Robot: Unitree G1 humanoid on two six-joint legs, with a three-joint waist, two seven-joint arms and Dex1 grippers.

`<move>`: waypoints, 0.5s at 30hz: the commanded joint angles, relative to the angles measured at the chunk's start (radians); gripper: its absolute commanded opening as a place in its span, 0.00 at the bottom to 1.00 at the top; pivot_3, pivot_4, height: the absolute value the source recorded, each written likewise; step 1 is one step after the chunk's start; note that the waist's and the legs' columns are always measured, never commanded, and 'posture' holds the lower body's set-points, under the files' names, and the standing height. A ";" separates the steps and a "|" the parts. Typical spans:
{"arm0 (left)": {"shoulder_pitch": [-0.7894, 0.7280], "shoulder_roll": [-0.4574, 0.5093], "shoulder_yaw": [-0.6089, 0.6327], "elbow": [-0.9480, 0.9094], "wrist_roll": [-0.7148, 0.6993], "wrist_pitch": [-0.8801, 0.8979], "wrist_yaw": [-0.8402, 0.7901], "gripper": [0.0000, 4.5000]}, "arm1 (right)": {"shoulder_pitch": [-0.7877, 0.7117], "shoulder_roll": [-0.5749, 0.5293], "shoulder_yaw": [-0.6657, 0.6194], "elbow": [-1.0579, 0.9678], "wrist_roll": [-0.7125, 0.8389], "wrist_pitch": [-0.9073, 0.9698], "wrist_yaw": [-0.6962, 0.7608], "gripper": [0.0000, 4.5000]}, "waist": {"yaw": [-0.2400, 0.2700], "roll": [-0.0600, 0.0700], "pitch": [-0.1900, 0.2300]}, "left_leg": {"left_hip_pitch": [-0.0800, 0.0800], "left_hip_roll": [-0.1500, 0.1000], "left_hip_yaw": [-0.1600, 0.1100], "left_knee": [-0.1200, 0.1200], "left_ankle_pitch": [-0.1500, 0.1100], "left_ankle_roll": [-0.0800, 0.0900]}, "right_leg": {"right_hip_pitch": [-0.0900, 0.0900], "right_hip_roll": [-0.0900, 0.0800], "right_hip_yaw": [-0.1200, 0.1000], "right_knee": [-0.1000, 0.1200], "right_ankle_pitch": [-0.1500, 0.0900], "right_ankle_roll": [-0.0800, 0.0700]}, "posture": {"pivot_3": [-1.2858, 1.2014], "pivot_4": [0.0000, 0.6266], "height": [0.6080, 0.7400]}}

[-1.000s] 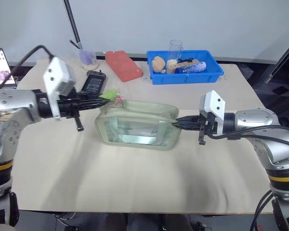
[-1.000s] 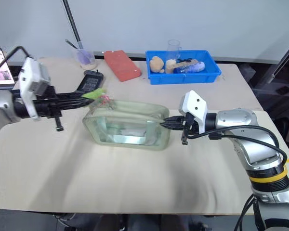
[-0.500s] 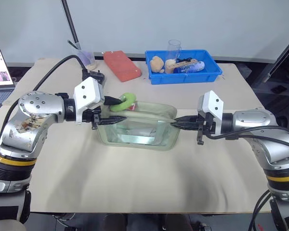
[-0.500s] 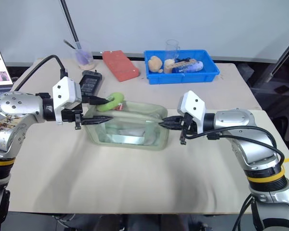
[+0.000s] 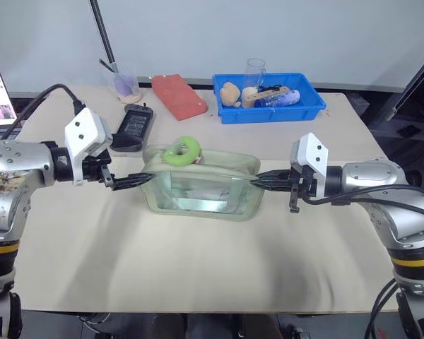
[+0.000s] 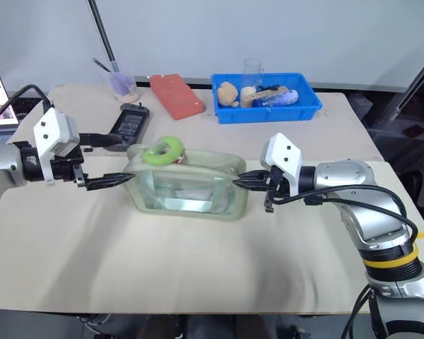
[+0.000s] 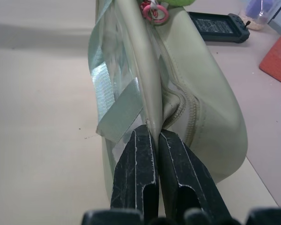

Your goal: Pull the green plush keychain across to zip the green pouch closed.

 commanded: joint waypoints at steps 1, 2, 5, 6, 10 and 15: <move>0.030 -0.014 0.015 -0.005 0.031 -0.036 0.037 0.98 | -0.020 -0.014 -0.016 -0.004 -0.001 -0.002 0.009 0.00 | 0.000 0.000 0.000 | 0.000 0.000 0.000 0.000 0.000 0.000 | 0.000 0.000 0.000 0.000 0.000 0.000 | 0.52 0.24 1.00; 0.037 -0.027 0.010 -0.002 0.034 -0.043 0.044 0.98 | -0.024 -0.013 -0.014 -0.002 -0.001 -0.002 0.011 0.00 | 0.001 0.000 0.000 | 0.000 0.000 0.000 0.000 0.000 0.000 | 0.000 0.000 0.000 0.000 0.000 0.000 | 0.52 0.24 1.00; 0.046 -0.045 0.000 0.003 0.046 -0.064 0.046 0.79 | -0.031 -0.010 -0.011 0.000 0.001 0.000 0.015 0.00 | 0.003 0.000 0.000 | 0.000 0.000 0.000 0.000 0.000 0.000 | 0.000 0.000 0.000 0.000 0.000 -0.001 | 0.52 0.24 1.00; 0.047 -0.048 0.001 0.004 0.044 -0.065 0.043 0.69 | -0.033 -0.010 -0.011 -0.001 0.002 0.001 0.016 0.00 | 0.002 0.000 0.000 | 0.000 0.000 0.000 0.000 0.000 0.000 | 0.000 0.000 0.000 0.000 0.000 -0.001 | 0.52 0.24 1.00; 0.049 -0.055 0.005 0.002 0.041 -0.067 0.039 0.28 | -0.031 -0.011 -0.012 -0.004 0.003 0.001 0.020 0.00 | 0.002 0.000 0.000 | 0.000 0.000 0.000 0.000 0.000 0.000 | 0.000 0.000 0.000 0.000 0.000 0.000 | 0.52 0.24 1.00; 0.051 -0.055 -0.011 0.000 0.055 -0.069 0.036 0.01 | -0.031 -0.018 -0.020 -0.015 0.020 0.026 0.025 0.00 | 0.001 0.000 0.000 | 0.000 0.000 0.000 0.000 0.000 0.000 | 0.000 0.000 0.000 0.000 0.000 0.000 | 0.52 0.24 1.00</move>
